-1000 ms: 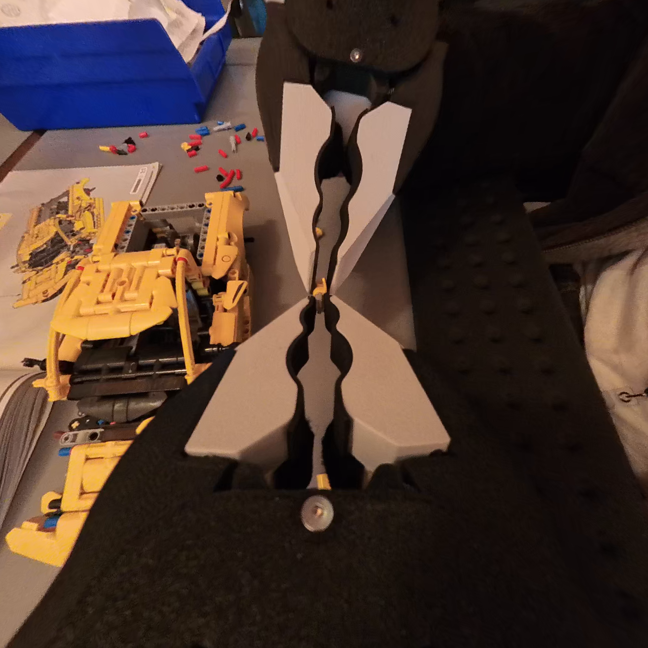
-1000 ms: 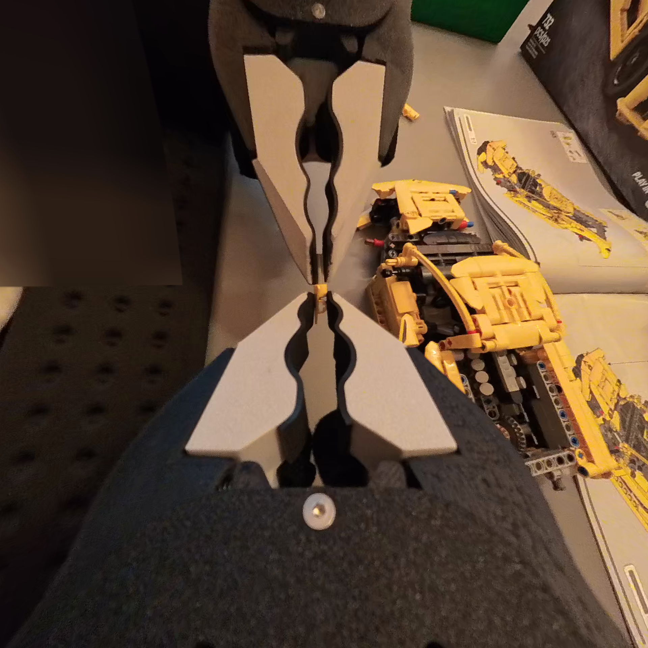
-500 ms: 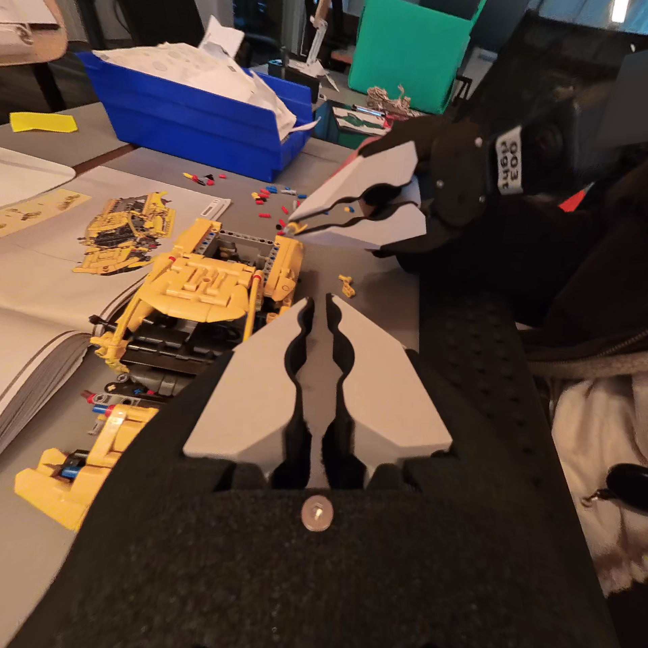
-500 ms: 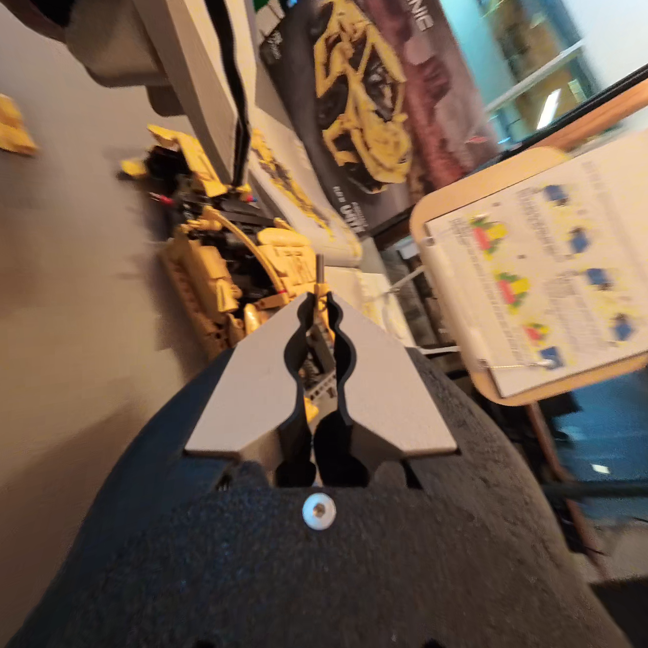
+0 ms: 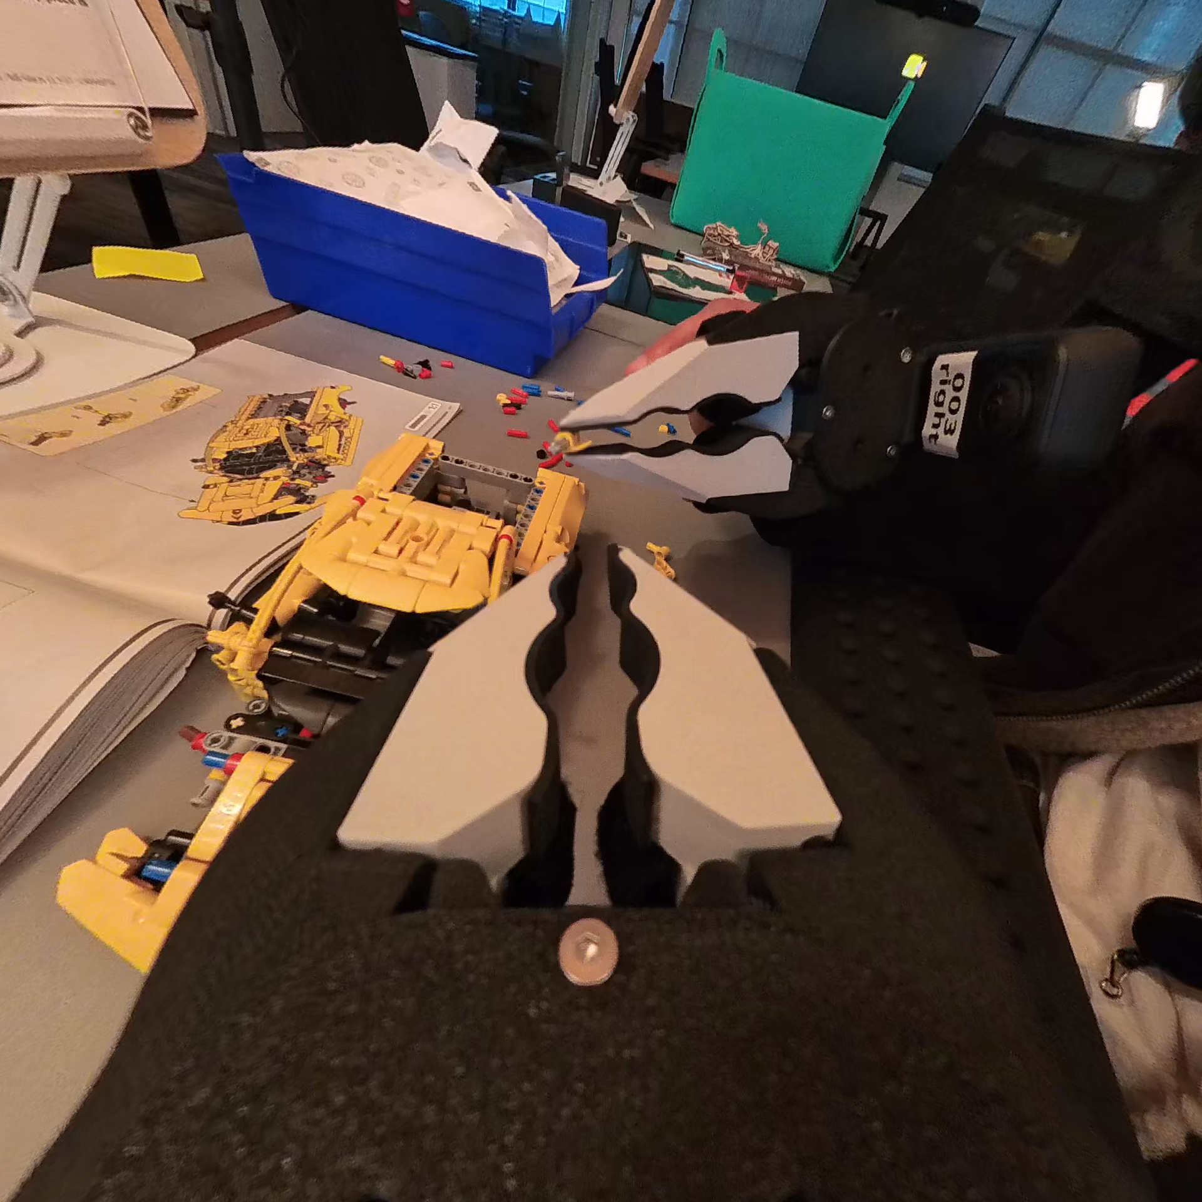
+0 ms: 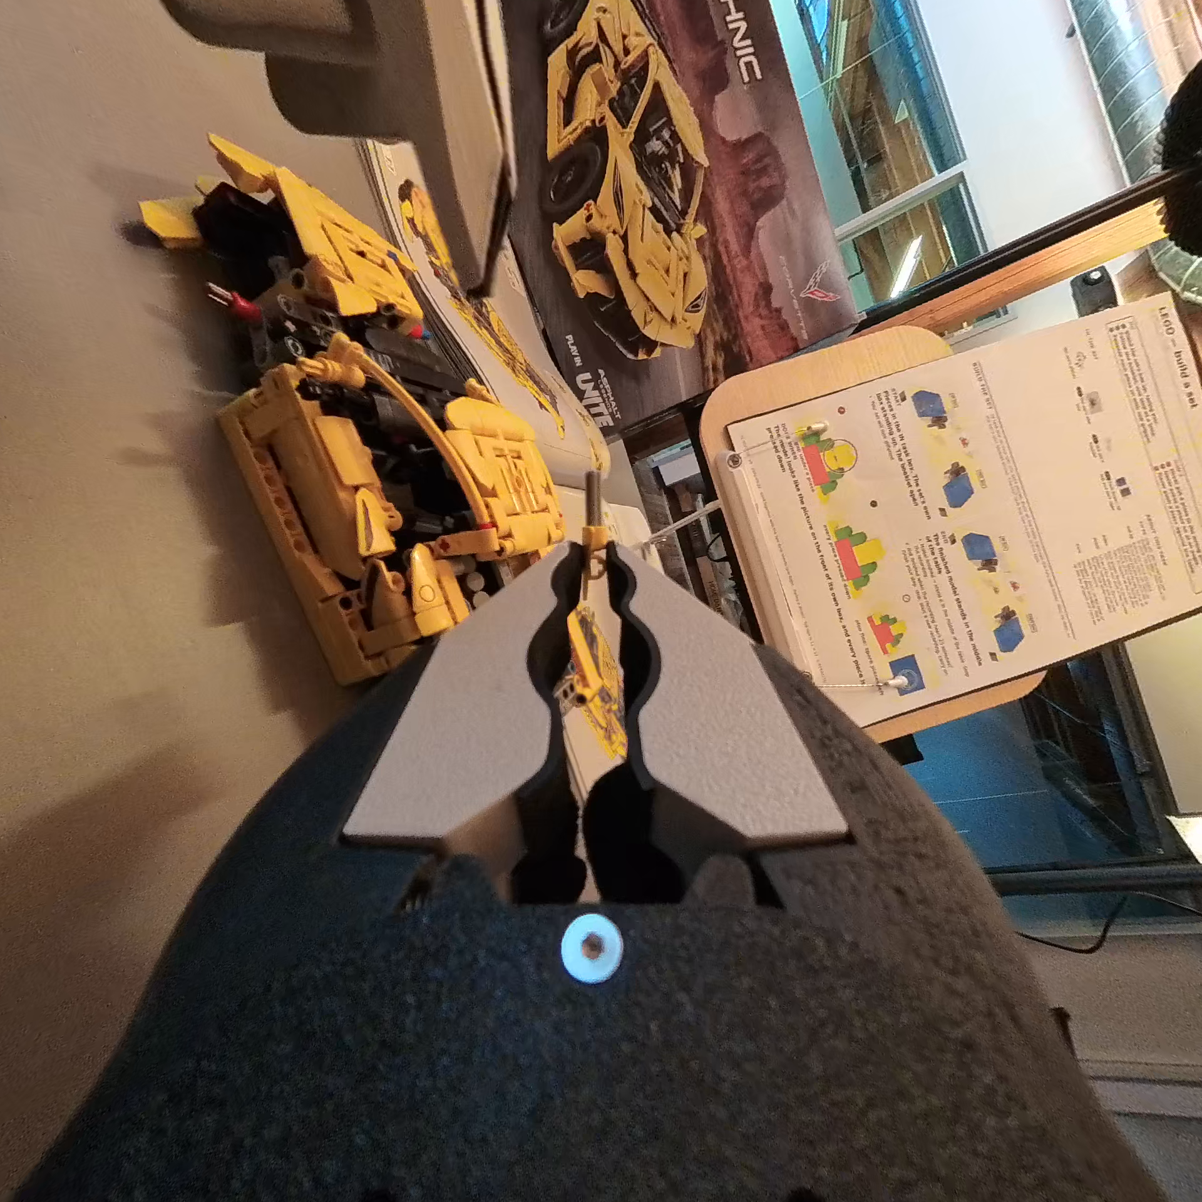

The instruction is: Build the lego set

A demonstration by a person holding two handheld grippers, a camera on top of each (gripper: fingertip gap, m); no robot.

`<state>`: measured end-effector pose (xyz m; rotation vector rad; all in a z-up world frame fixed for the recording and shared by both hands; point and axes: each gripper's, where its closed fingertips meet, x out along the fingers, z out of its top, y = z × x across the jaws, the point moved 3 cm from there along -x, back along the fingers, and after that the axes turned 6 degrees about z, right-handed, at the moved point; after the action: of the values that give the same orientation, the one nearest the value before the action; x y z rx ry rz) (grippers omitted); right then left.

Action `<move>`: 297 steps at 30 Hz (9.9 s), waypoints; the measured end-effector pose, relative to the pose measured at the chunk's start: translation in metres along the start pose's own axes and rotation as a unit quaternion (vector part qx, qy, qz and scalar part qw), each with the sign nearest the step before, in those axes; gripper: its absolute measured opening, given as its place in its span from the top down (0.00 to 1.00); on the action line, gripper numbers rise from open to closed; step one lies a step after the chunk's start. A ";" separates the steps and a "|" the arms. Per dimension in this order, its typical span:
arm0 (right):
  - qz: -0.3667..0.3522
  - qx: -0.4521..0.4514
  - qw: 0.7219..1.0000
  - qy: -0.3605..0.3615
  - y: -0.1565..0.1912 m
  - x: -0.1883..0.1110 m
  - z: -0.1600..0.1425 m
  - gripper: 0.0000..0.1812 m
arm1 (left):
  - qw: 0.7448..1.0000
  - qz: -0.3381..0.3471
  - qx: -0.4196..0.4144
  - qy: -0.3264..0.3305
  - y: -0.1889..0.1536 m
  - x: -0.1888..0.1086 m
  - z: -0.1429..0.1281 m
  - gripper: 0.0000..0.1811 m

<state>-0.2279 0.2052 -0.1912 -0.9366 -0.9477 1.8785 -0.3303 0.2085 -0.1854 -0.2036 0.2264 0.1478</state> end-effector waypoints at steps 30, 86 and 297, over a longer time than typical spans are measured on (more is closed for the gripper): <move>0.019 -0.030 0.996 -0.086 0.017 -0.005 0.042 0.96 | 0.997 -0.043 -0.042 -0.040 -0.010 0.003 0.012 0.94; 0.344 0.360 0.863 0.087 0.064 -0.064 -0.074 0.86 | 0.958 -0.109 0.129 0.234 -0.056 0.023 -0.079 0.97; 0.588 0.577 0.530 -0.204 0.042 -0.019 0.069 0.81 | 0.904 -0.017 0.421 -0.067 -0.055 -0.013 -0.030 0.96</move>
<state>-0.2938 0.1542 -0.1923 -0.1036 1.2160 3.0778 -0.3400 0.1473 -0.2006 0.6656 0.1337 0.0185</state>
